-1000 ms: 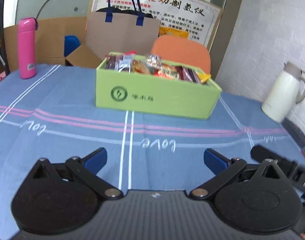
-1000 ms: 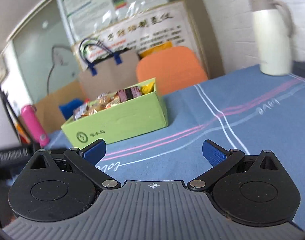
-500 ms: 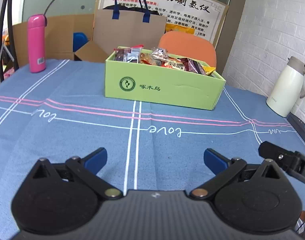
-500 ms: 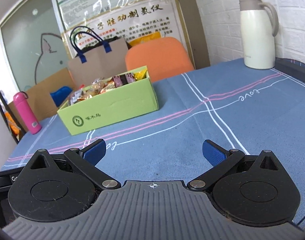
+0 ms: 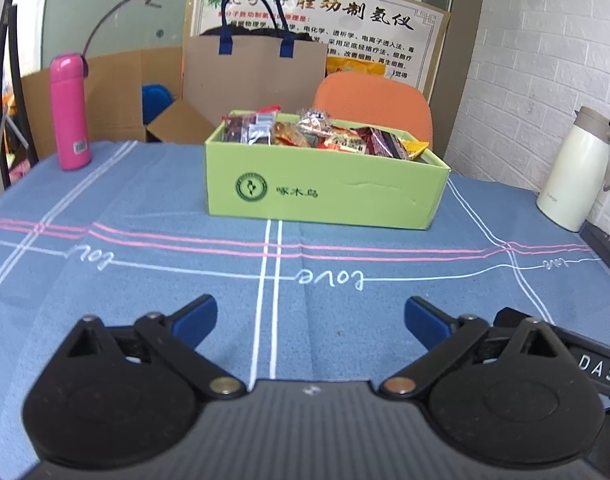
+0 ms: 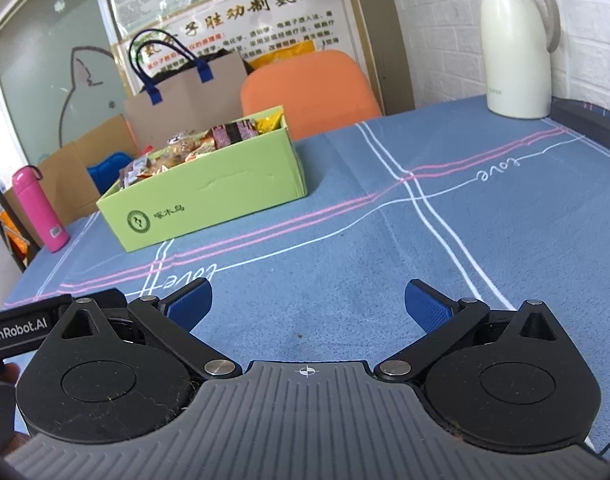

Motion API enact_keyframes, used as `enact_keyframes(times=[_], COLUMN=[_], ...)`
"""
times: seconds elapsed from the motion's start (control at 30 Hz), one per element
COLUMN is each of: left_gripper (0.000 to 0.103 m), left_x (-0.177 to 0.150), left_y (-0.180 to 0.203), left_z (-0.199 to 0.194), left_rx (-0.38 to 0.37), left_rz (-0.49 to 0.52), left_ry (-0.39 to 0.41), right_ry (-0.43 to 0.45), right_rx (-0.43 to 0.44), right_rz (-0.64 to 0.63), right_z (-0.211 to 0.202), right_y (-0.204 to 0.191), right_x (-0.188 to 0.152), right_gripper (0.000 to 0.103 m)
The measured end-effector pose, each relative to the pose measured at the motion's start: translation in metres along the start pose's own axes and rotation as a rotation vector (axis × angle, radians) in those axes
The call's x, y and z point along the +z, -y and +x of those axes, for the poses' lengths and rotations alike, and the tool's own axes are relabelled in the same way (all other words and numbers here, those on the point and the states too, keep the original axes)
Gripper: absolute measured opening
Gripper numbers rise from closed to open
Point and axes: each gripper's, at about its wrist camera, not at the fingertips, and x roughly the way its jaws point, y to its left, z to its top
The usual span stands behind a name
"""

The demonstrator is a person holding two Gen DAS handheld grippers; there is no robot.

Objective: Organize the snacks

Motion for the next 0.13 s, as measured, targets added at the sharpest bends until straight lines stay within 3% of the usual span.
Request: enact_keyframes(times=[0.13], left_gripper=[0.102], left_x=[0.0017], left_y=[0.0003], left_z=[0.0033], left_rx=[0.006], left_rz=[0.01], left_ry=[0.003], right_ry=[-0.006], right_rx=[-0.006], right_rz=[-0.001], right_z=[0.0034], right_y=[0.0009], right_x=[0.0013], right_gripper=[0.093])
